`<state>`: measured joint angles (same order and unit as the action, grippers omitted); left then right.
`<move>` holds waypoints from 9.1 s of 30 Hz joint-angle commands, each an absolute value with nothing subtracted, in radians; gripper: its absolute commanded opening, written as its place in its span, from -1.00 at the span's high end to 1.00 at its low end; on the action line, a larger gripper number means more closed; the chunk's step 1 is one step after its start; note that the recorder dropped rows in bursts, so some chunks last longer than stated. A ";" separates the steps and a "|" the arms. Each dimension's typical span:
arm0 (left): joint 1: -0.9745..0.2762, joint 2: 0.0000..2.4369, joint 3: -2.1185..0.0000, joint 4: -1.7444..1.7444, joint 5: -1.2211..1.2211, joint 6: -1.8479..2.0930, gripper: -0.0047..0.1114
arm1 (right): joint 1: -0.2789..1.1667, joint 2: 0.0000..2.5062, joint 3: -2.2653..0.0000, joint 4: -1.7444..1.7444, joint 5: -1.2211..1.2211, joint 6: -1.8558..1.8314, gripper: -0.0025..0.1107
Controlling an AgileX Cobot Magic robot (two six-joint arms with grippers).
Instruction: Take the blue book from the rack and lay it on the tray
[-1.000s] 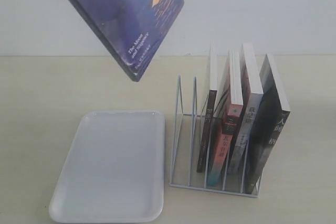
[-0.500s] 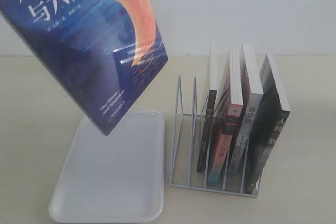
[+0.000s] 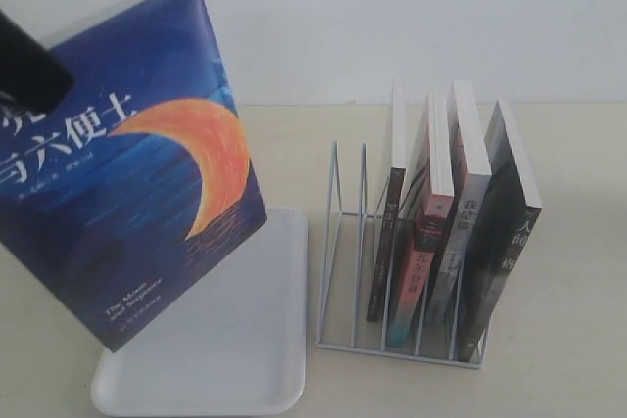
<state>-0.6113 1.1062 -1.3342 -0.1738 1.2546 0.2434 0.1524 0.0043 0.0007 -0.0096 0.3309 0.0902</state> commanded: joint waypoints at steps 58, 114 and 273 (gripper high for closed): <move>-0.589 1.278 -1.110 -0.325 1.221 1.154 0.85 | 0.150 0.000 0.000 -0.013 0.323 0.091 0.96; -0.458 1.368 -1.153 -0.452 1.221 0.994 0.85 | 0.150 0.000 0.000 -0.013 0.323 0.091 0.96; -0.439 1.355 -1.052 -0.366 1.065 0.844 0.65 | 0.150 0.000 0.000 -0.013 0.325 0.091 0.96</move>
<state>-0.4408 1.3526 -1.0536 -0.3695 1.0826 0.8538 0.1524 0.0043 0.0007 -0.0096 0.3309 0.0902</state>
